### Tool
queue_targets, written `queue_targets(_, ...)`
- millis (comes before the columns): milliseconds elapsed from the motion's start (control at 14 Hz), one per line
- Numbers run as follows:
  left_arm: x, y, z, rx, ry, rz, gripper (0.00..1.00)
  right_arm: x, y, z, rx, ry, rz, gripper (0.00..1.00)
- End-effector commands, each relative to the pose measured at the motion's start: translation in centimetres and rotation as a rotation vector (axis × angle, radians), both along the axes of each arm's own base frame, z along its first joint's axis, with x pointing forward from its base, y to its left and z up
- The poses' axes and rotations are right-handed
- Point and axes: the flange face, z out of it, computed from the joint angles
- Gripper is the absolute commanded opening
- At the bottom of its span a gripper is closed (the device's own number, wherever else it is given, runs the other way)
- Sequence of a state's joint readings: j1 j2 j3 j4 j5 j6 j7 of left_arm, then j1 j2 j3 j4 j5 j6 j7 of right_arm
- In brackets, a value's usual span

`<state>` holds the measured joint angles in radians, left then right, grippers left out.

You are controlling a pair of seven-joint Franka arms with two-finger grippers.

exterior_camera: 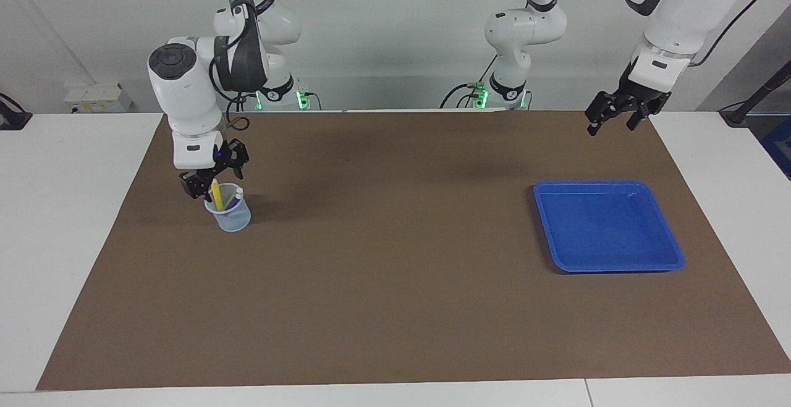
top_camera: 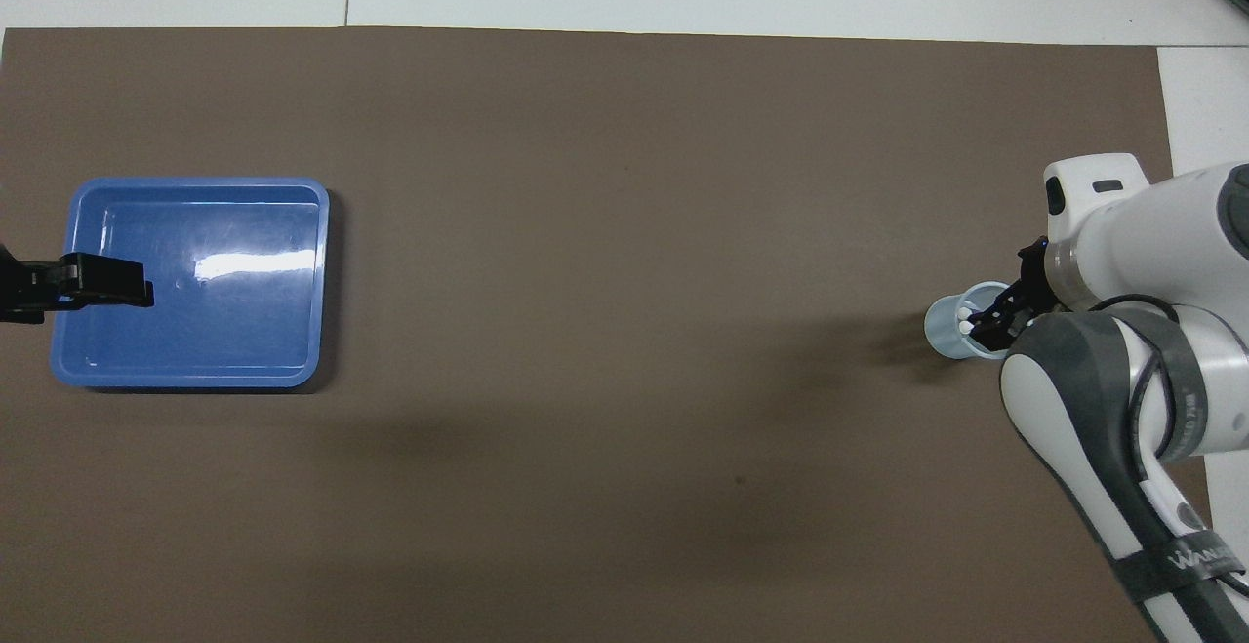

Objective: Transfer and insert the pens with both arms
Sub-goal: 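Lower the yellow pen into the cup and open the right gripper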

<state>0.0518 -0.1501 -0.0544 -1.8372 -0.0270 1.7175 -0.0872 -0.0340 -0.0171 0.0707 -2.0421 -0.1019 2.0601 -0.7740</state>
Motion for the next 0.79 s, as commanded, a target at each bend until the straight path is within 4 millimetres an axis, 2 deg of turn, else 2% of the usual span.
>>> queue_targets(0, 1.8, -0.3, 0.6, 0.012, 0.021, -0.022, 1.00, 0.0, 0.3, 3.2, 0.034, -0.002, -0.093, 1.00)
queue_targets(143, 2.8, -0.5, 1.0, 0.012, 0.032, -0.025, 1.00, -0.2, 0.9, 4.7, 0.032, 0.026, -0.186, 1.00)
queue_targets(215, 3.0, -0.6, 1.8, 0.012, 0.021, -0.028, 1.00, -0.6, 1.1, 6.0, 0.029, 0.034, -0.229, 1.00)
queue_targets(429, 3.5, -1.0, 2.3, 0.013, 0.015, -0.035, 1.00, -2.0, 1.7, 9.7, 0.079, 0.077, -0.357, 1.00)
queue_targets(572, 3.7, -1.9, 2.7, 0.013, 0.002, -0.051, 1.00, -2.5, 1.1, 11.4, 0.078, 0.090, -0.413, 1.00)
queue_targets(716, 3.4, -2.9, 3.1, 0.015, -0.007, -0.070, 1.00, -2.7, 0.9, 12.3, 0.075, 0.097, -0.460, 1.00)
